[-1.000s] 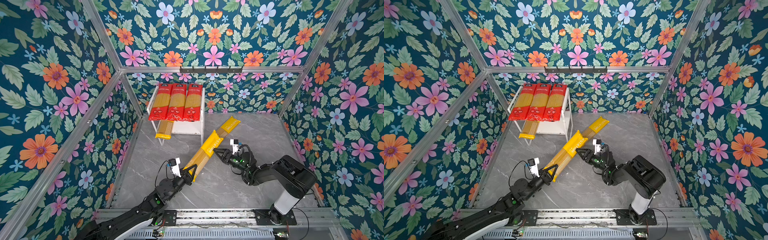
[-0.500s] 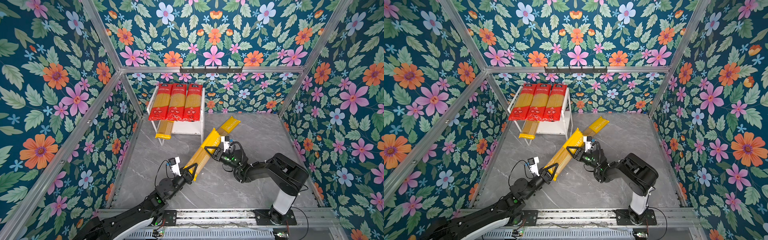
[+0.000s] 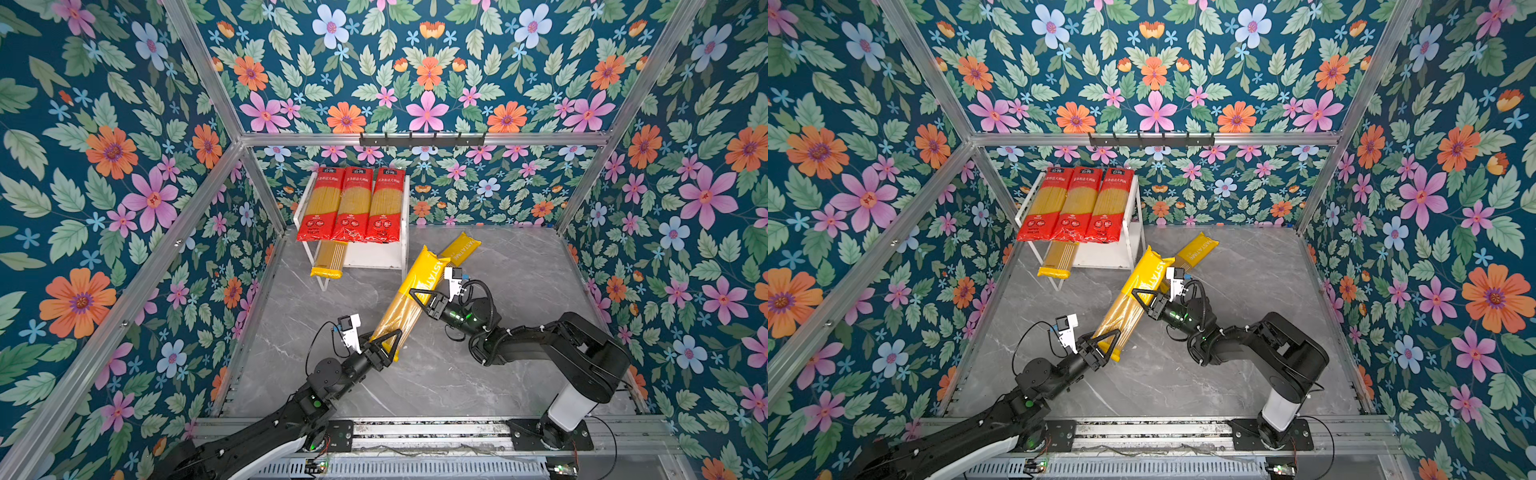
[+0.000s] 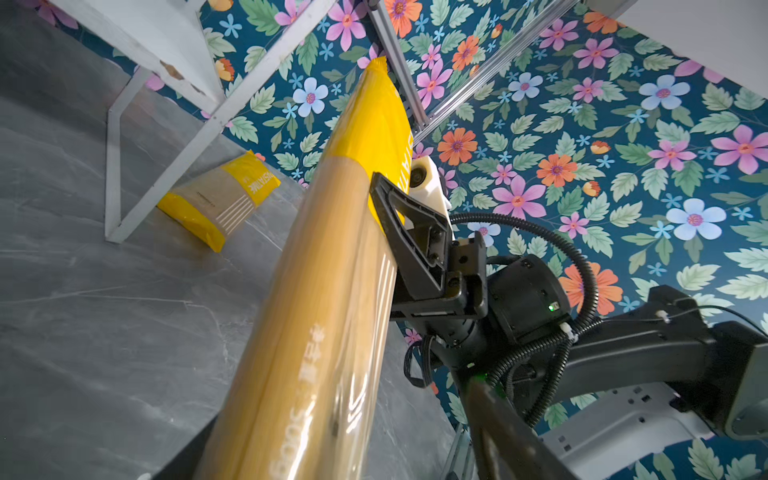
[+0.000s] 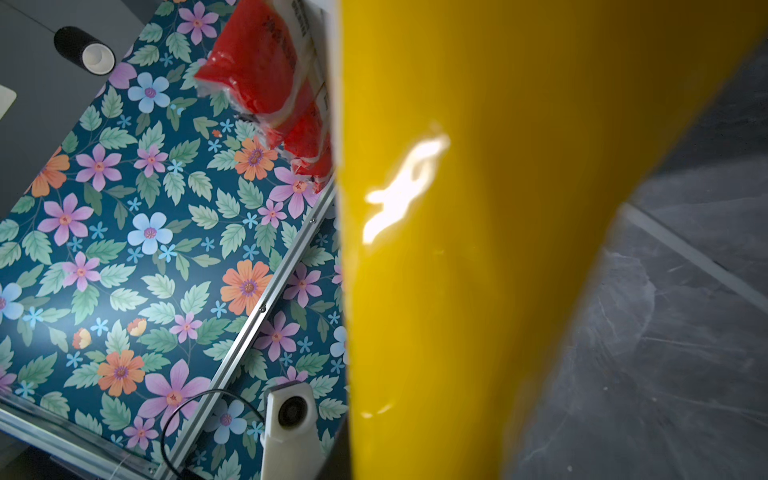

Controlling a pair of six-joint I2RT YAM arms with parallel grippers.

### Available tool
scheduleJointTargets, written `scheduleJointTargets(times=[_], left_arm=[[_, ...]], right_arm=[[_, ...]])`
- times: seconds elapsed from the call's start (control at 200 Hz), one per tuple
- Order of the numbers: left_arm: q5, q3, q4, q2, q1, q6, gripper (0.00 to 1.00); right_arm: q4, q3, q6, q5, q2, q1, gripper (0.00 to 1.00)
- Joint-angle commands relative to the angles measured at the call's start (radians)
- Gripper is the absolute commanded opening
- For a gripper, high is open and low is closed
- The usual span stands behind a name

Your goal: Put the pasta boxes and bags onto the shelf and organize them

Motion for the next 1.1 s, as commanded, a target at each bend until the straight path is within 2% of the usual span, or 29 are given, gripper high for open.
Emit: scheduleJointTargets(times=[0.0, 0.135, 0.29, 0.71, 0.79, 0.88, 0.94, 1.015, 1.095], left_arm=[[-0.064, -0.026, -0.145, -0.111, 0.007, 0.028, 0.85], [-0.141, -0.048, -0.263, -0.235, 0.016, -0.019, 0.94], [-0.193, -0.041, -0.388, -0.317, 0.017, -0.041, 0.95], [-0.245, -0.061, -0.454, -0.325, 0.018, -0.127, 0.92], [-0.252, -0.076, -0.449, -0.325, 0.018, -0.156, 0.88], [-0.243, -0.089, -0.413, -0.326, 0.018, -0.18, 0.79], [-0.239, -0.096, -0.388, -0.325, 0.017, -0.191, 0.71], [-0.235, -0.106, -0.359, -0.322, 0.017, -0.21, 0.54], [-0.226, -0.114, -0.331, -0.313, 0.018, -0.224, 0.47]], right_arm=[[0.053, 0.024, -0.071, -0.067, 0.012, 0.001, 0.0], [0.03, 0.09, -0.05, -0.075, 0.06, 0.028, 0.0], [-0.048, 0.185, -0.037, -0.079, 0.104, 0.055, 0.0], [-0.289, 0.434, 0.108, -0.094, 0.22, 0.069, 0.0], [-0.411, 0.486, 0.128, -0.096, 0.235, 0.069, 0.0], [-0.453, 0.511, 0.174, -0.091, 0.263, 0.063, 0.0], [-0.438, 0.515, 0.206, -0.082, 0.281, 0.062, 0.0], [-0.452, 0.54, 0.225, -0.086, 0.3, 0.061, 0.0], [-0.484, 0.574, 0.226, -0.109, 0.316, 0.064, 0.0]])
